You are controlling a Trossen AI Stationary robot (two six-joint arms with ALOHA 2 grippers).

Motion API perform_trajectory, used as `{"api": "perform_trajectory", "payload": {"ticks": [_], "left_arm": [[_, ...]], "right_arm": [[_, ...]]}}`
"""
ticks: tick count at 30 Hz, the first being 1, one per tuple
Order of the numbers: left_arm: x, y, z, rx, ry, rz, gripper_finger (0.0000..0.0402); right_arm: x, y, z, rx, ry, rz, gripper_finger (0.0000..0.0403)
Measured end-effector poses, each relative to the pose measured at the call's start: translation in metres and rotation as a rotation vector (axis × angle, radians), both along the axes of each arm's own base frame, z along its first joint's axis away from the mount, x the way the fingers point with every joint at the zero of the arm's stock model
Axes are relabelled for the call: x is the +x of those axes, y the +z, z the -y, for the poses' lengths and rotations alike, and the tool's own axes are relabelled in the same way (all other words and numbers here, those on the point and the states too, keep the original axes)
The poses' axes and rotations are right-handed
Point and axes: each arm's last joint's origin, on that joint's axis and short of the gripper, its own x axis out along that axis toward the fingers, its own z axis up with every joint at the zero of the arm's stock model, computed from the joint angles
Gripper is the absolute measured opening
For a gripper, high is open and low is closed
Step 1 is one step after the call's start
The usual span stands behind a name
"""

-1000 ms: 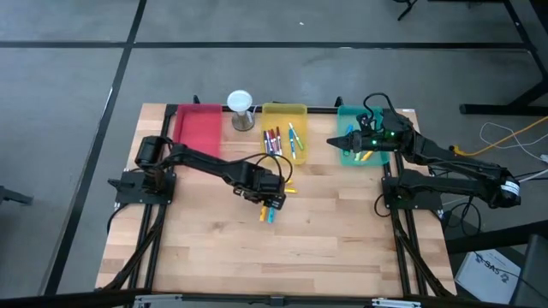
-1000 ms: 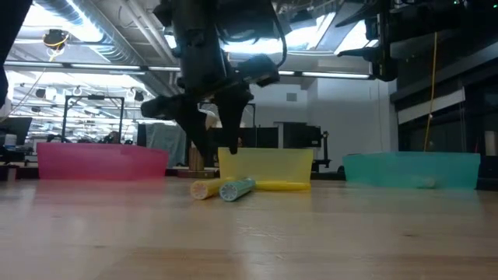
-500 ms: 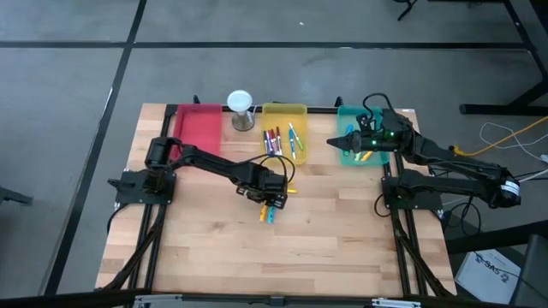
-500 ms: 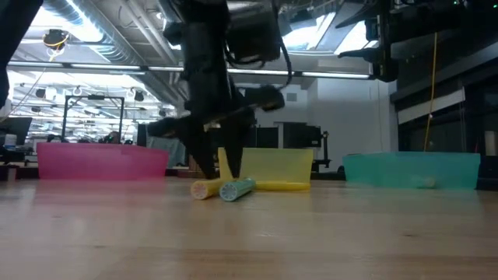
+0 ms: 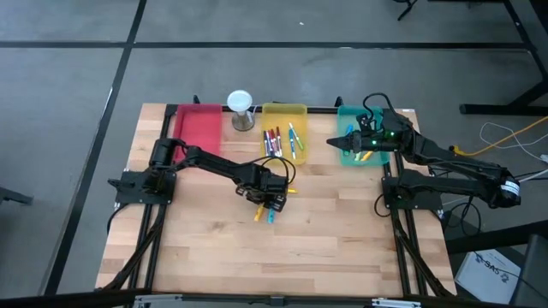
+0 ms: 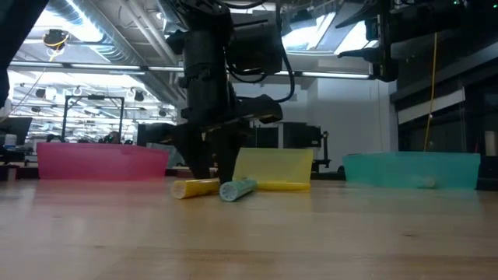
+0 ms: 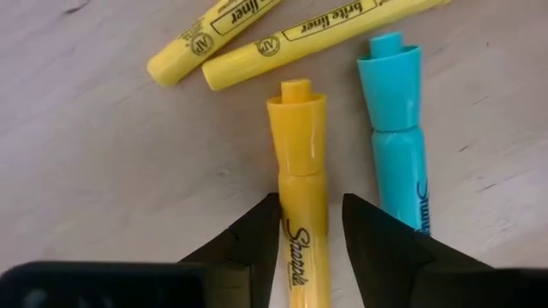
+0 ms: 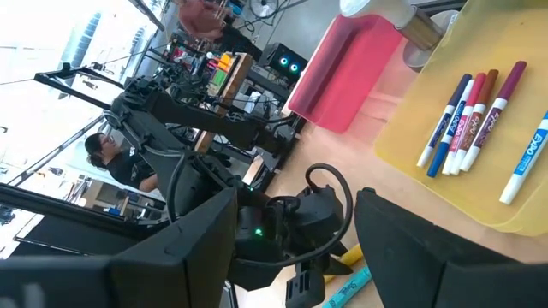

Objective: Pick & Place Markers
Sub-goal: Put the yellow highlighter into the blue bin

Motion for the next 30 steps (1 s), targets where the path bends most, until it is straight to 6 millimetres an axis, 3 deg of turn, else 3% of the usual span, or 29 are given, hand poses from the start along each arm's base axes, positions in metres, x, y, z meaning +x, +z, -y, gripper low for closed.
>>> {"api": "perform_trajectory", "payload": {"ticks": [7, 12, 18, 30], "left_arm": [[-0.002, -0.001, 0.0, 0.007, -0.05, -0.015, 0.0055], [-0.002, 0.0, 0.0, 0.007, -0.093, -0.008, 0.0052], [-0.008, 0.016, 0.001, 0.007, -0.118, 0.022, 0.0052], [-0.022, 0.109, -0.008, 0.222, -0.134, 0.366, 0.0052]], "right_arm": [[0.0, 0.0, 0.0, 0.0, 0.0, 0.0, 0.0231], [0.0, 0.0, 0.0, 0.0, 0.0, 0.0, 0.0231], [0.0, 0.0, 0.0, -0.028, 0.004, -0.003, 0.0231], [0.001, 0.012, 0.0, -0.132, 0.022, 0.1, 0.0231]]}}
